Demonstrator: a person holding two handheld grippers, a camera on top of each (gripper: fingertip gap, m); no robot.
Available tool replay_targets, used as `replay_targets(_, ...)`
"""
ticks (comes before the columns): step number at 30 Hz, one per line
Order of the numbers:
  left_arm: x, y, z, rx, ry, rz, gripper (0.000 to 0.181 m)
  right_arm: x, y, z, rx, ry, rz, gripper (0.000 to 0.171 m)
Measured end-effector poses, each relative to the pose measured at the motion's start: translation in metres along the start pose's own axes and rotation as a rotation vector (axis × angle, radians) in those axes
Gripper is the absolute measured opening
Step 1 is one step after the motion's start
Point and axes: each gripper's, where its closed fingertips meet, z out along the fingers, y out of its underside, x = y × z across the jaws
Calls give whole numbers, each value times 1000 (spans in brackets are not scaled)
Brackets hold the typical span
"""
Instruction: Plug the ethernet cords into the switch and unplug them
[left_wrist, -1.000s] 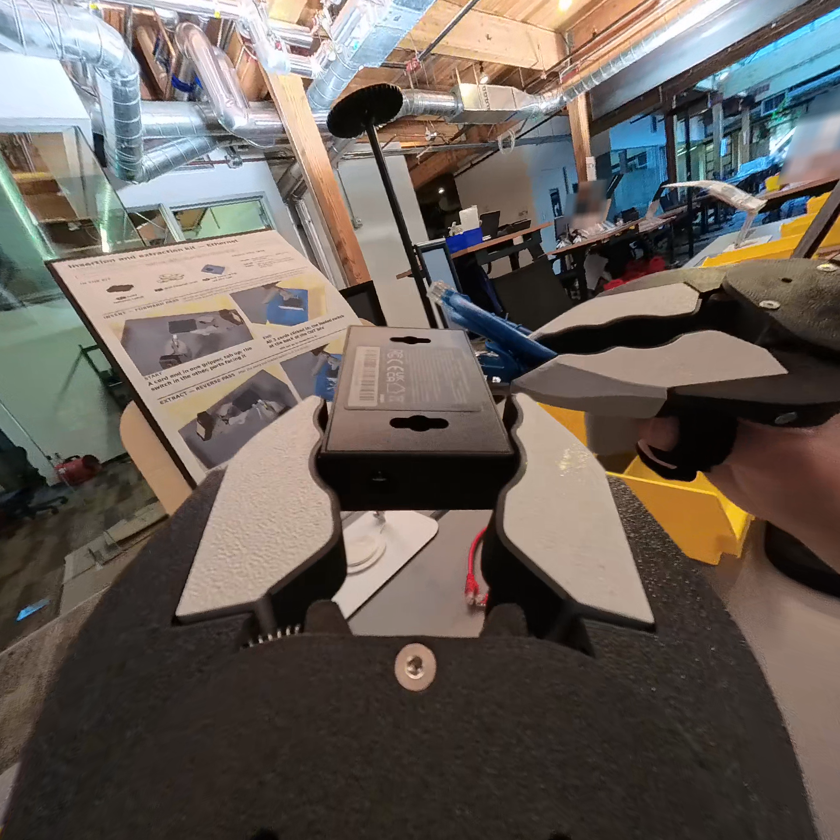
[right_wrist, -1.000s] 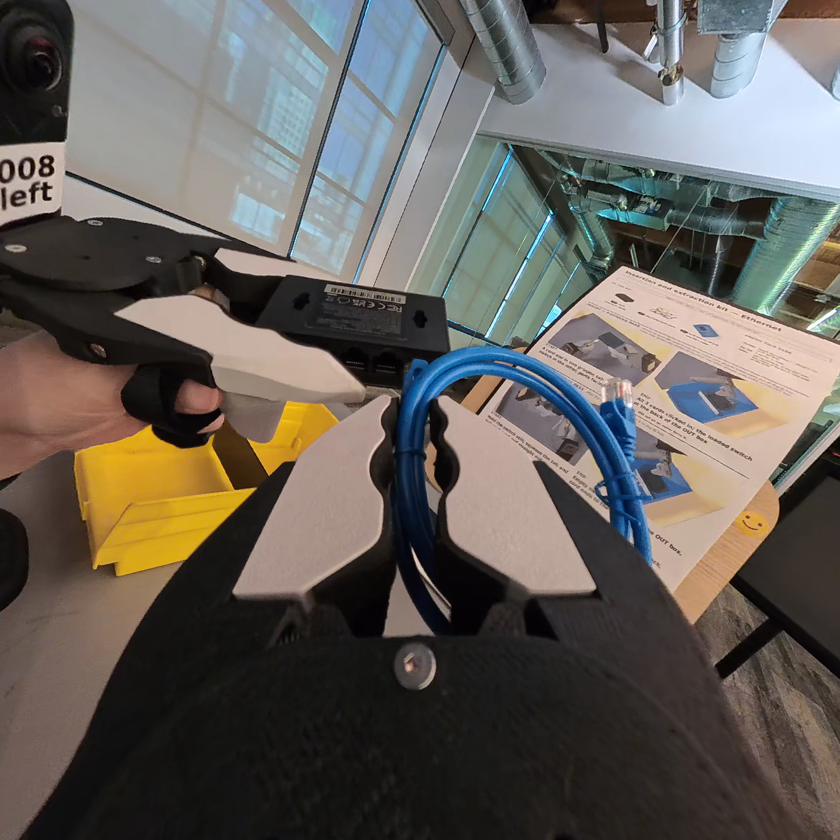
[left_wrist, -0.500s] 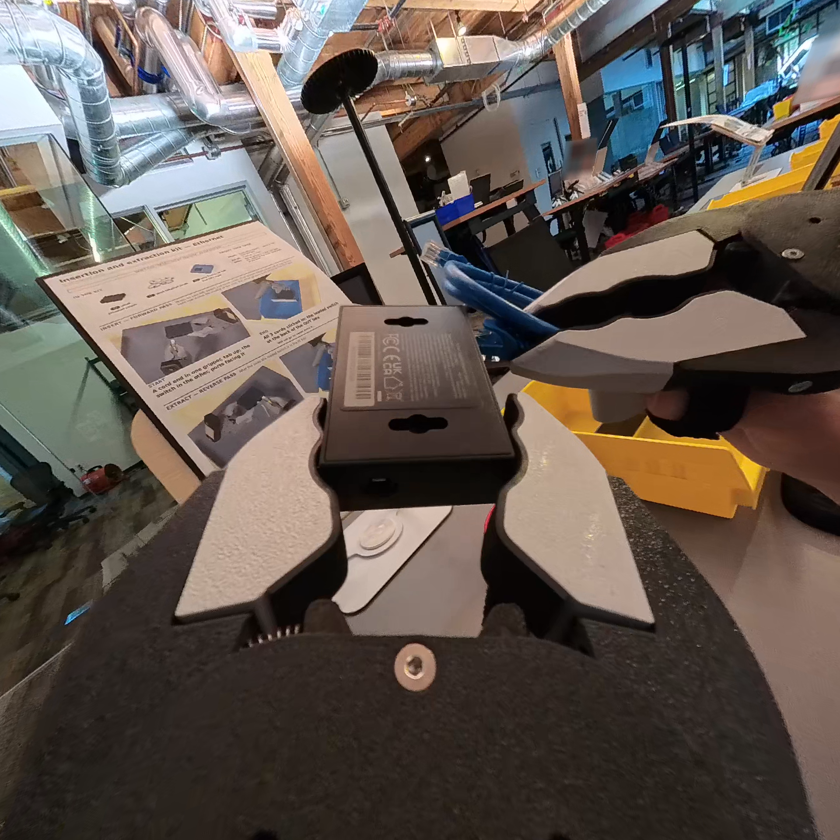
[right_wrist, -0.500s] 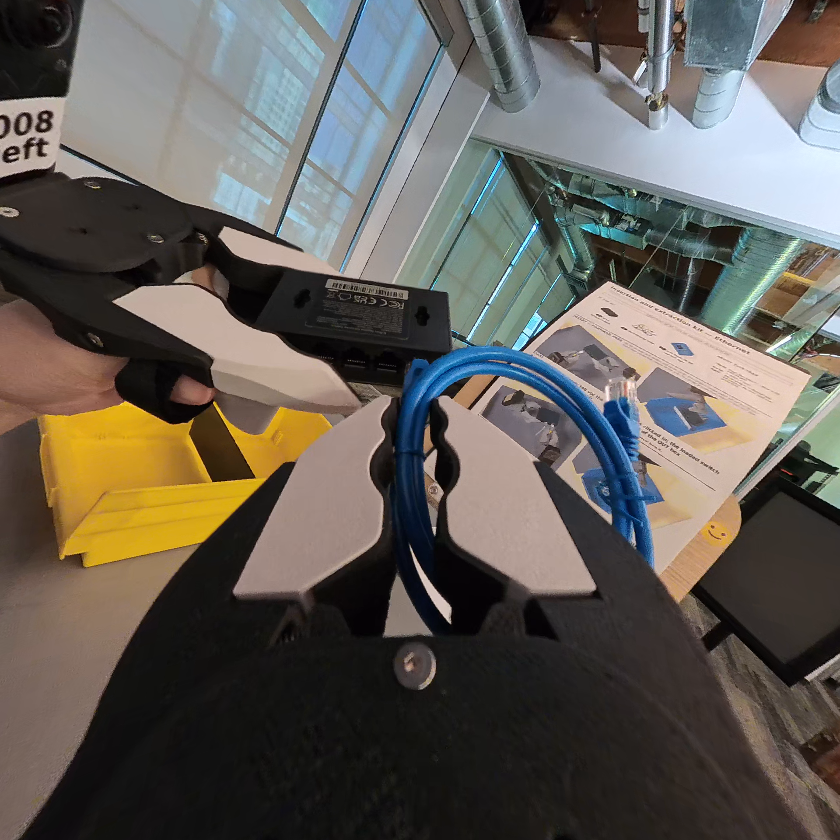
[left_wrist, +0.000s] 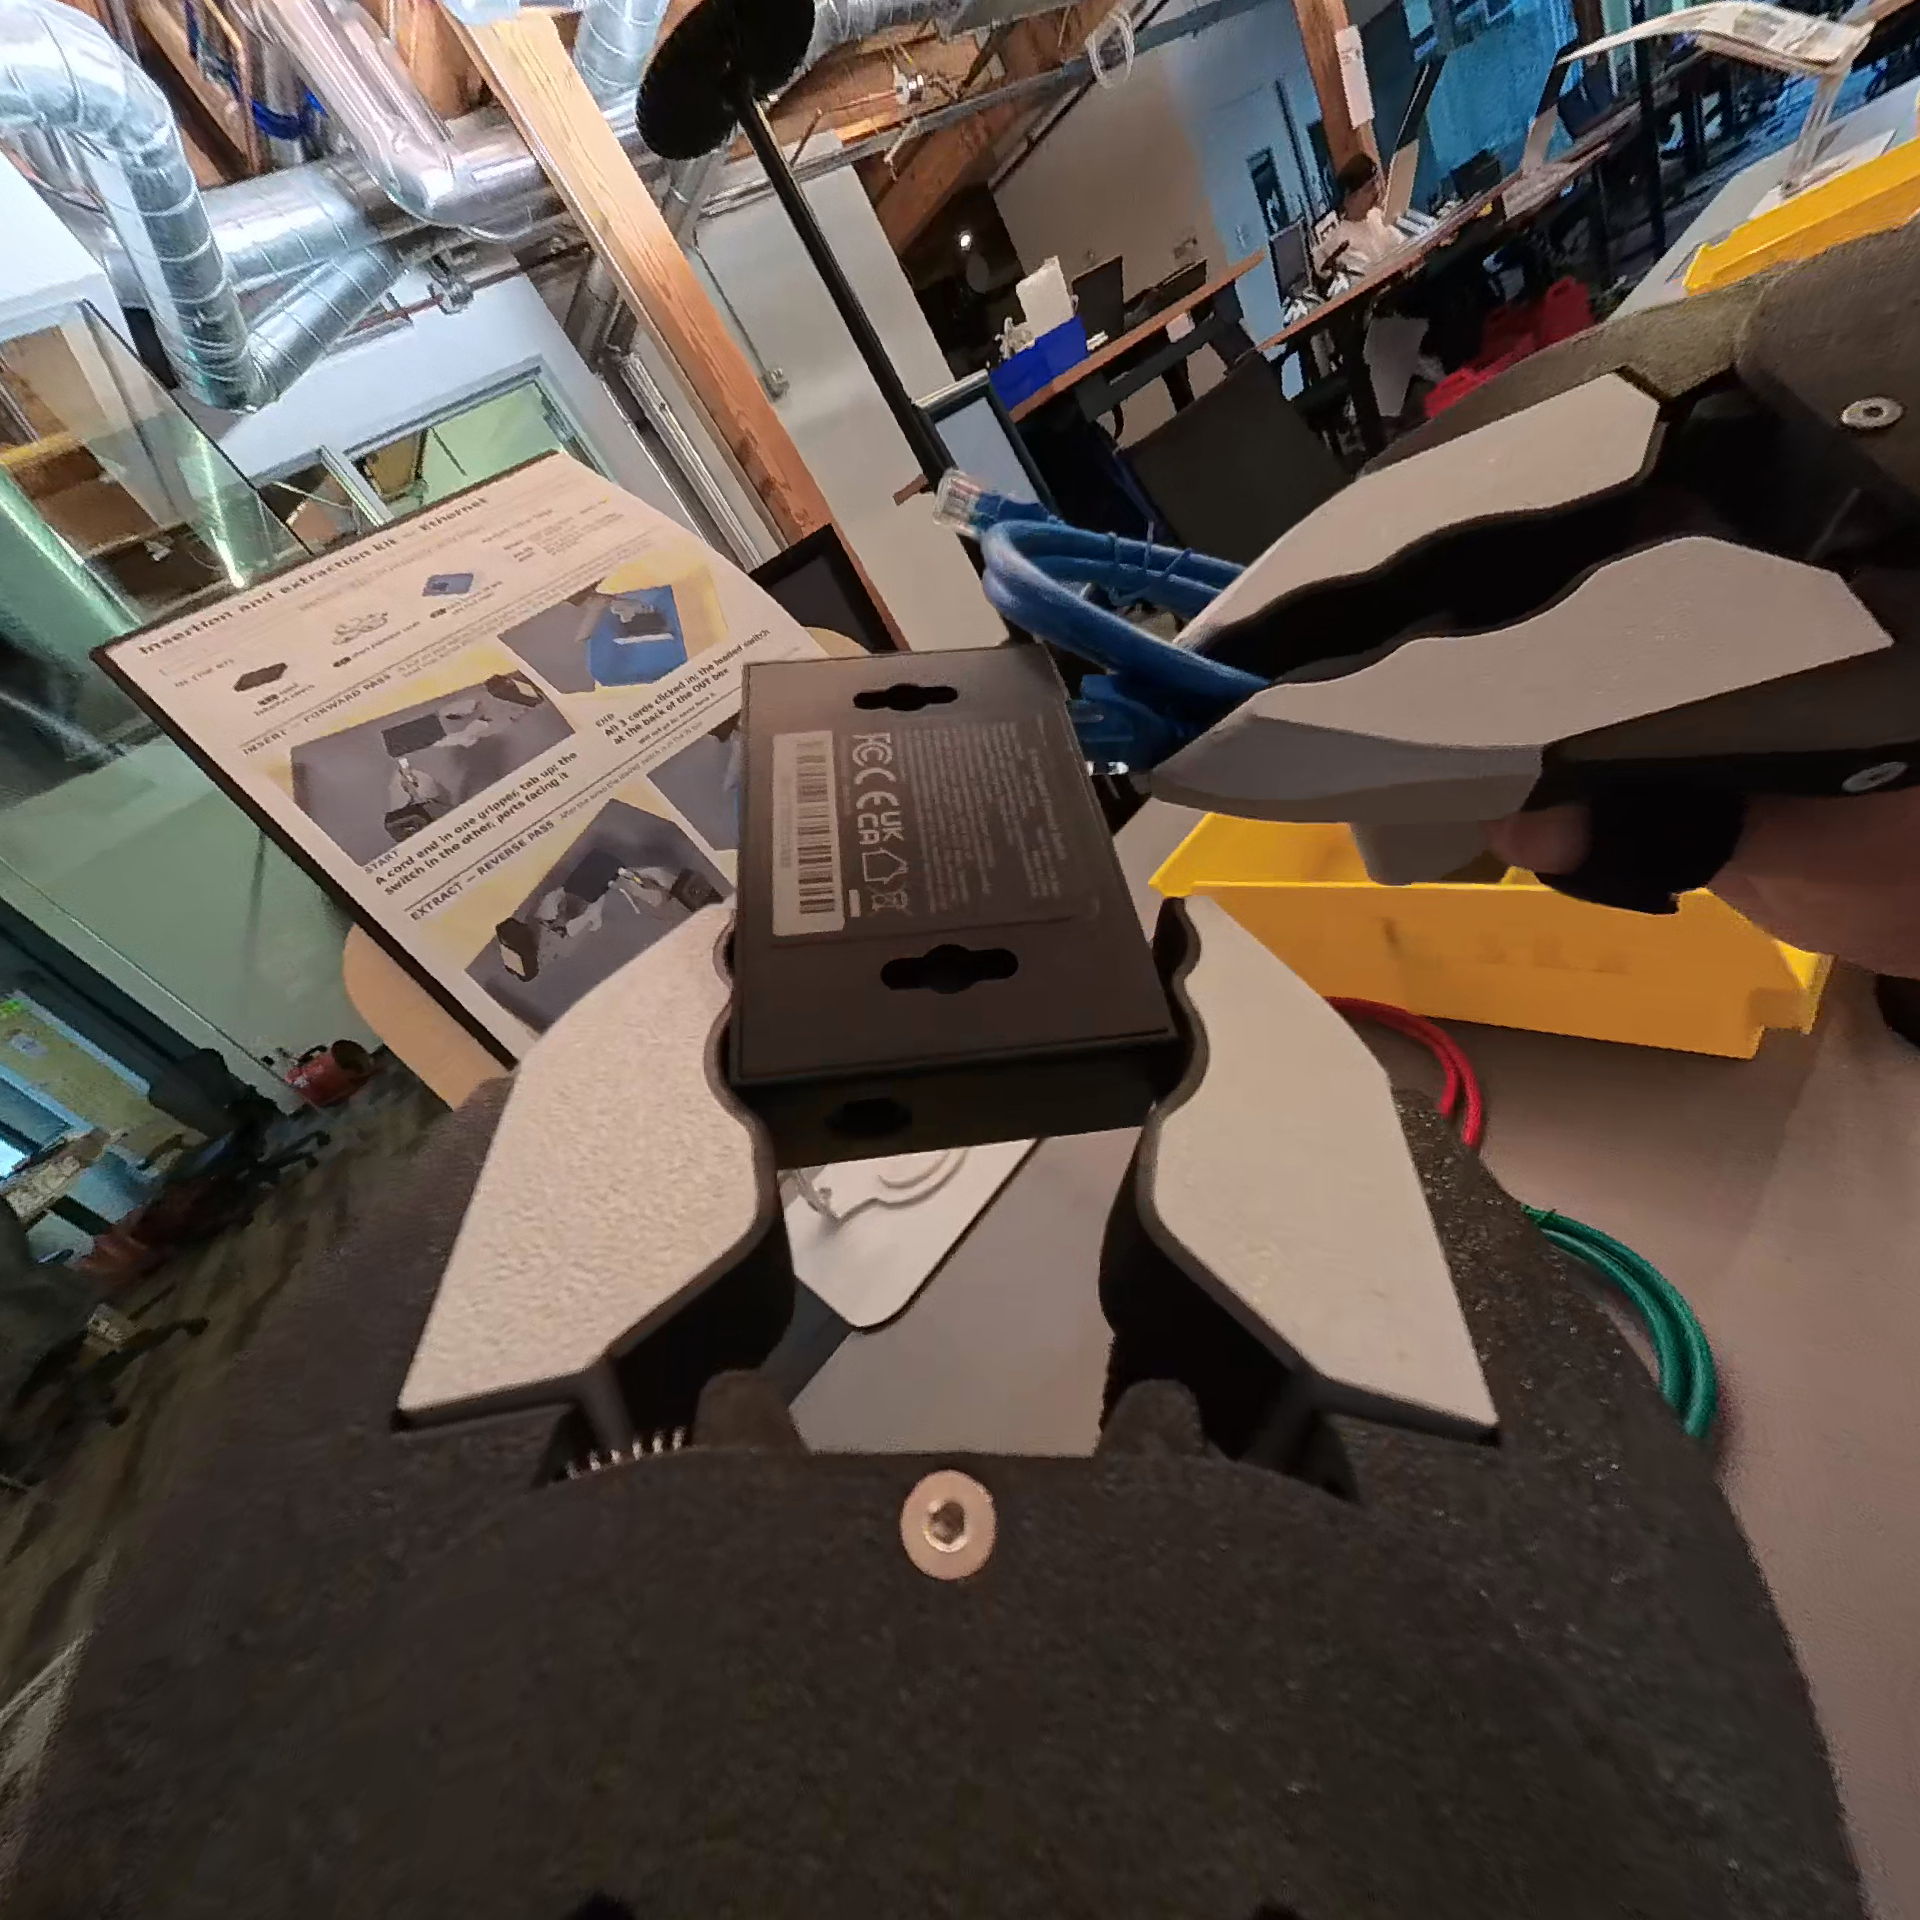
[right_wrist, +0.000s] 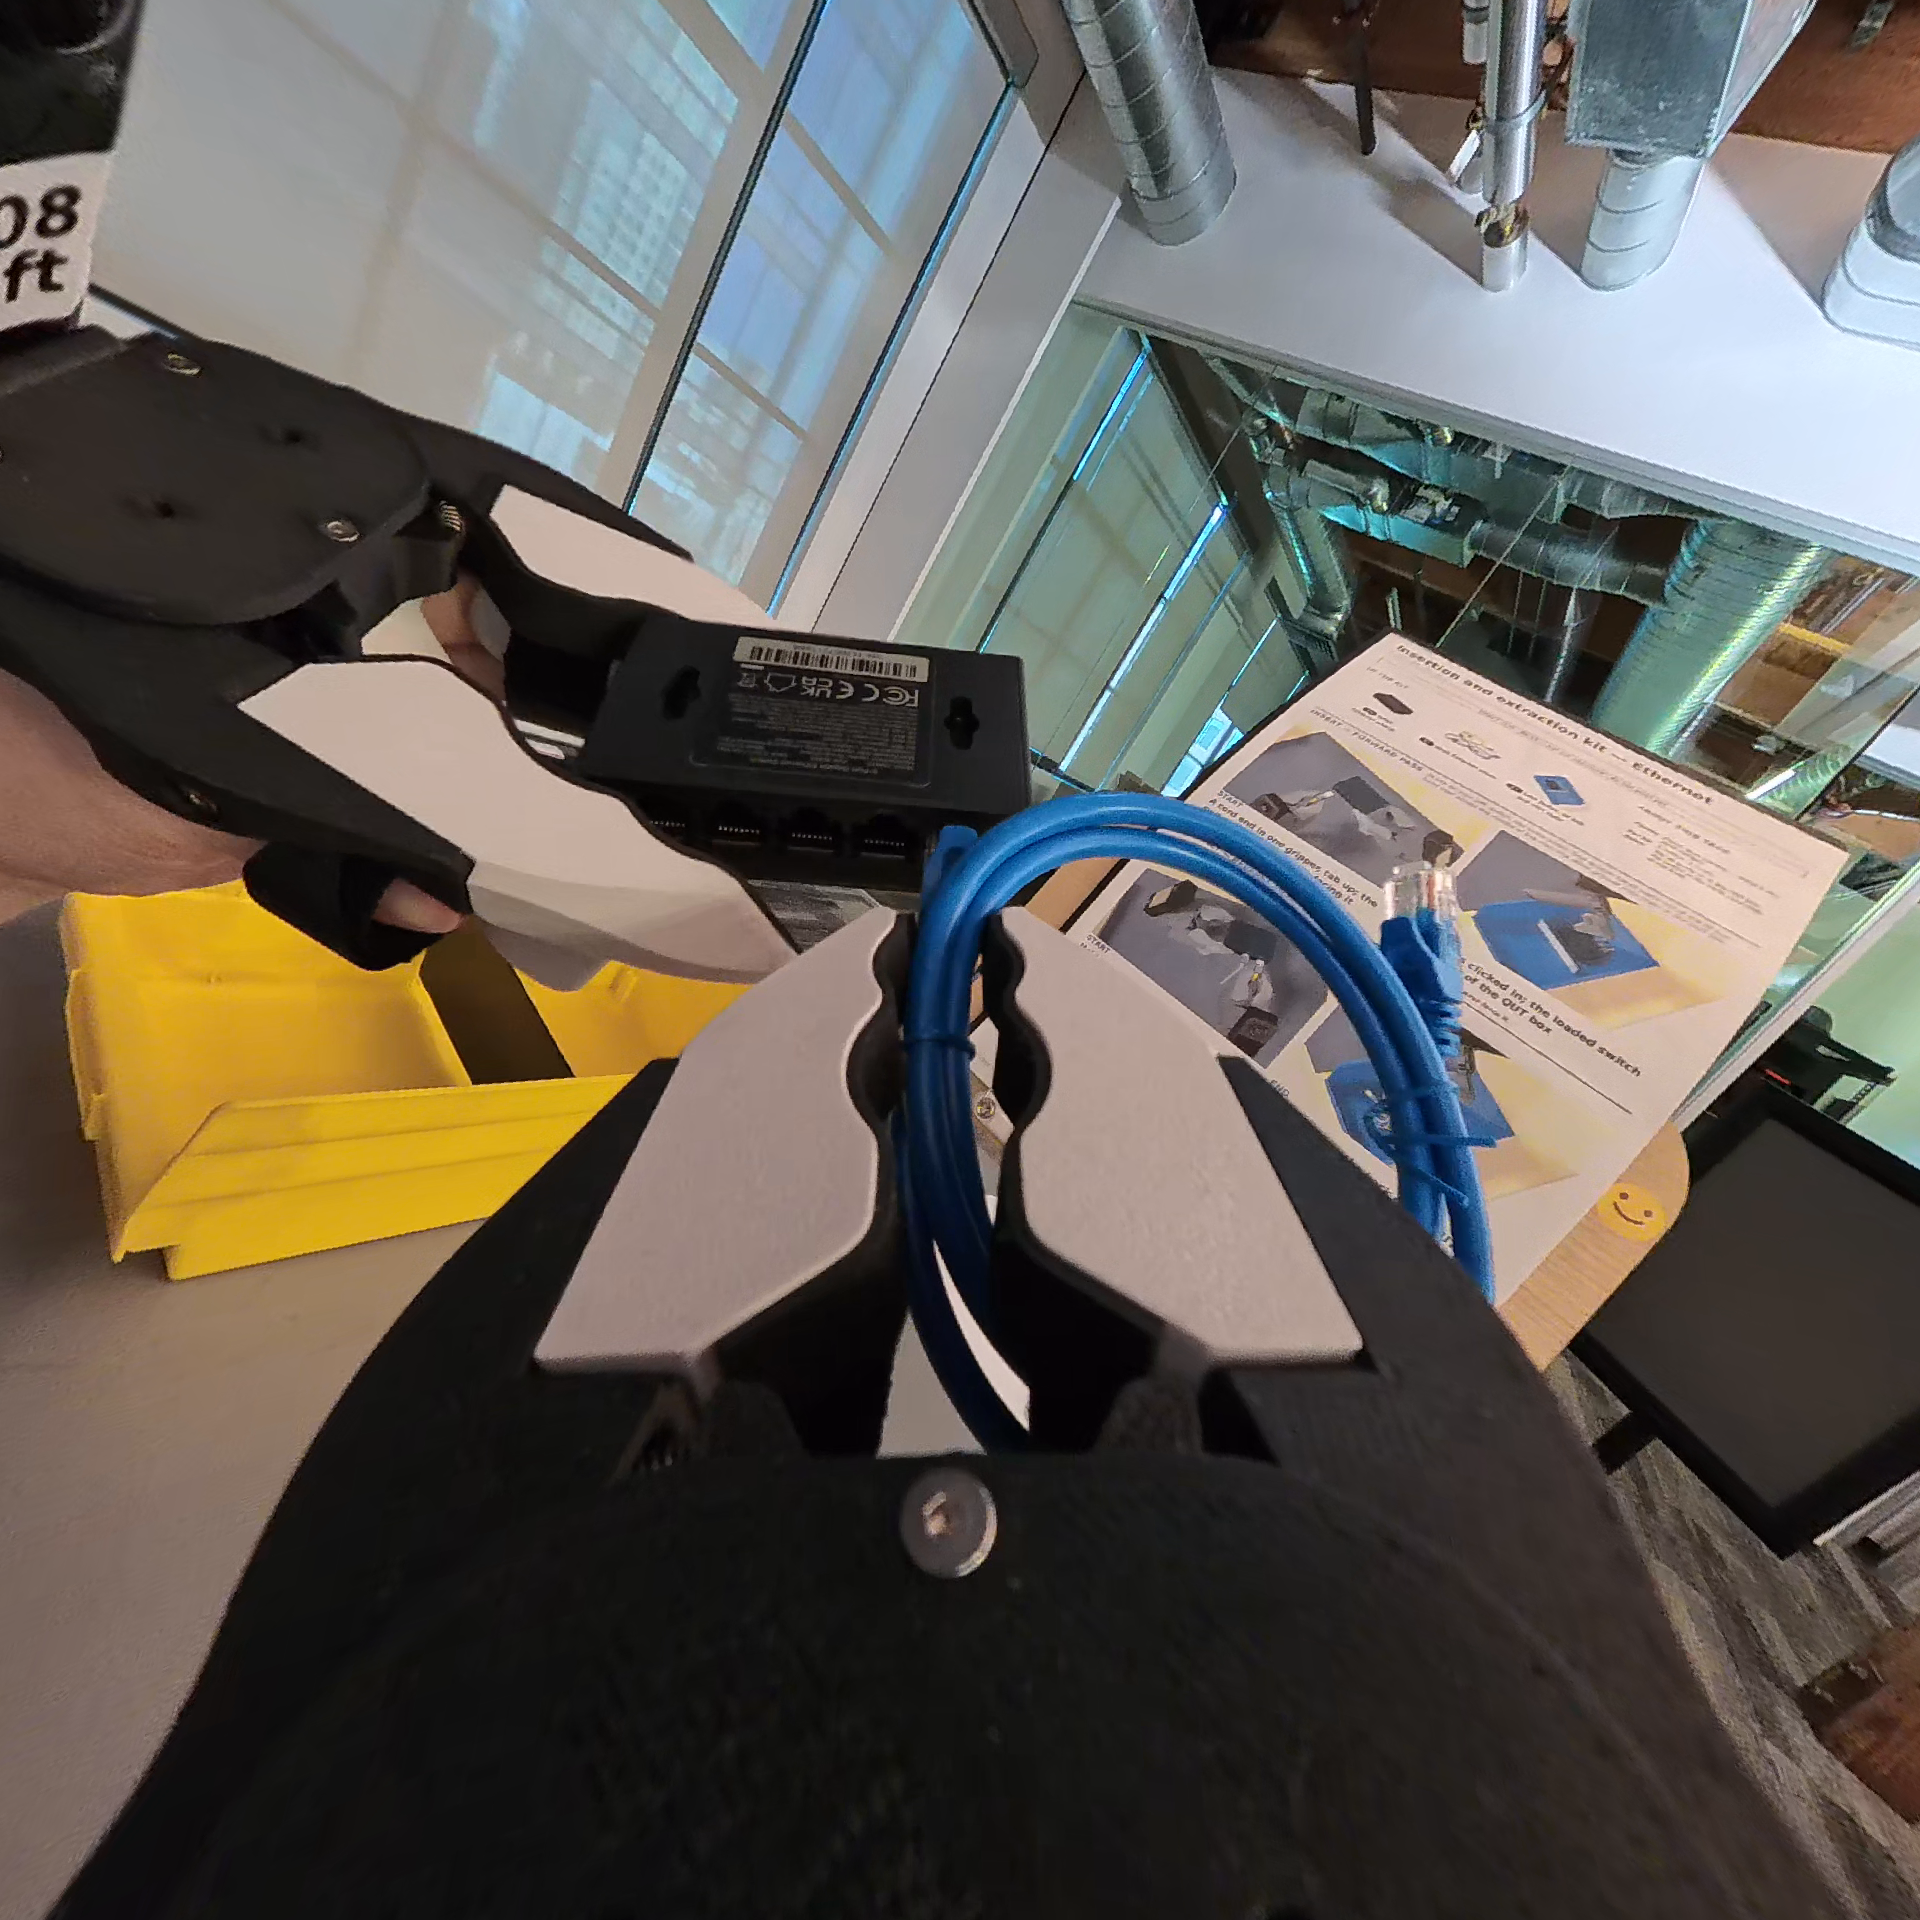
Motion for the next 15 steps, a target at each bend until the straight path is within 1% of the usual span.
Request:
replay_targets(5,3,4,4,-17,10,-30,77,3,4,1,11,17,30,12)
replay_targets(6,3,2,3,-7,14,-39,75,3,4,1,21,19,38,13)
replay_targets(10,4,1,0,-3,32,-32,77,0,6,3,29,-34,89,12)
replay_targets(15,5,1,0,-1,42,-33,77,0,5,1,54,-45,96,12)
